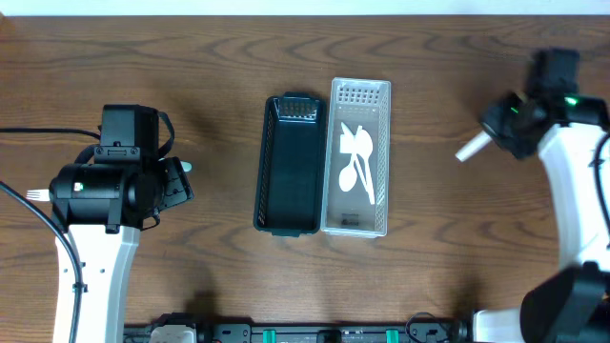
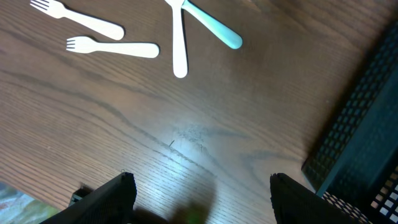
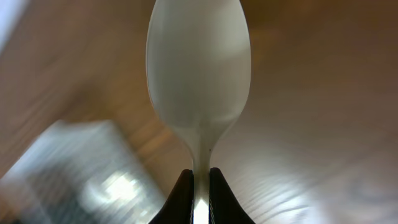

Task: Pack container
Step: 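Place the last spoon into the white basket and release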

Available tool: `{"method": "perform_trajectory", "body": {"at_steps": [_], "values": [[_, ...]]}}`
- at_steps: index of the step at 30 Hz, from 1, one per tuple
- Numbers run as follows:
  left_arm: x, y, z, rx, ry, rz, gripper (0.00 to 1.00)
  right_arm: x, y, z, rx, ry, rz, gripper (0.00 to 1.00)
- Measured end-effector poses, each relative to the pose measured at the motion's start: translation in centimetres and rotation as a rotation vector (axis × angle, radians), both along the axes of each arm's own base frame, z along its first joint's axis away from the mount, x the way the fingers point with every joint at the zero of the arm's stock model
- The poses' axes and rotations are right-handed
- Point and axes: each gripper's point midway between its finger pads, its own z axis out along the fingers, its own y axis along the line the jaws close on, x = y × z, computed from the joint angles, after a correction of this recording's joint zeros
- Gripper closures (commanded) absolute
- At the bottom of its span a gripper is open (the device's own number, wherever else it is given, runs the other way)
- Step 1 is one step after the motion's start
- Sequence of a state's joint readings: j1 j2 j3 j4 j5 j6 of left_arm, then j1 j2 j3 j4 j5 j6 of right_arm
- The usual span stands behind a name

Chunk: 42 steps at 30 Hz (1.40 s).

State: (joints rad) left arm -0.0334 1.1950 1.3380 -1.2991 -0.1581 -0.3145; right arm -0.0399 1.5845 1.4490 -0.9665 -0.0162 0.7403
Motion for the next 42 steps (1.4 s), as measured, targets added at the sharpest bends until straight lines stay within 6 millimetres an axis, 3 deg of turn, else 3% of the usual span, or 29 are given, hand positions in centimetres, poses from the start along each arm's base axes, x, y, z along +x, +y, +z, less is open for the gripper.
{"method": "perform_trajectory", "body": {"at_steps": [2, 5, 9, 11, 14, 18, 22, 26, 28, 30, 31, 35, 38, 42], "values": [[0.0, 0.0, 0.0, 0.000, 0.000, 0.000, 0.28, 0.8, 4.2, 2.0, 0.001, -0.053, 0.125, 0.99], [0.0, 0.0, 0.0, 0.000, 0.000, 0.000, 0.28, 0.4, 9.8, 2.9, 0.006, -0.078, 0.281, 0.99], [0.0, 0.0, 0.0, 0.000, -0.001, 0.000, 0.28, -0.9, 15.7, 1.5, 0.007, -0.043, 0.447, 0.99], [0.0, 0.0, 0.0, 0.000, 0.000, 0.000, 0.28, -1.2, 17.2, 0.0, -0.003, -0.003, 0.497, 0.99], [0.0, 0.0, 0.0, 0.000, 0.000, 0.000, 0.28, -1.7, 18.7, -3.1, -0.024, 0.086, 0.549, 0.99], [0.0, 0.0, 0.0, 0.000, 0.000, 0.000, 0.28, -2.5, 19.6, -9.0, -0.055, 0.252, 0.595, 0.98], [0.0, 0.0, 0.0, 0.000, 0.000, 0.000, 0.27, -2.9, 19.6, -12.3, -0.074, 0.339, 0.644, 0.94], [0.0, 0.0, 0.0, 0.000, 0.000, 0.000, 0.21, -2.9, 19.7, -13.1, -0.084, 0.351, 0.689, 0.88], [0.0, 0.0, 0.0, 0.000, 0.000, 0.000, 0.21, -2.6, 19.9, -12.7, -0.089, 0.336, 0.715, 0.76], [0.0, 0.0, 0.0, 0.000, 0.000, 0.000, 0.20, -2.1, 20.1, -12.0, -0.094, 0.315, 0.742, 0.44], [0.0, 0.0, 0.0, 0.000, 0.000, 0.000, 0.20, -1.8, 20.3, -11.4, -0.098, 0.300, 0.761, 0.36], [0.0, 0.0, 0.0, 0.000, 0.000, 0.000, 0.17, 0.3, 21.2, -6.9, -0.115, 0.190, 0.828, 0.31], [0.0, 0.0, 0.0, 0.002, 0.001, -0.005, 0.17, 1.8, 21.2, -1.1, -0.134, 0.063, 0.850, 0.27], [0.0, 0.0, 0.1, 0.004, -0.004, -0.012, 0.17, 3.0, 17.9, 7.2, -0.188, -0.115, 0.785, 0.17]]}}
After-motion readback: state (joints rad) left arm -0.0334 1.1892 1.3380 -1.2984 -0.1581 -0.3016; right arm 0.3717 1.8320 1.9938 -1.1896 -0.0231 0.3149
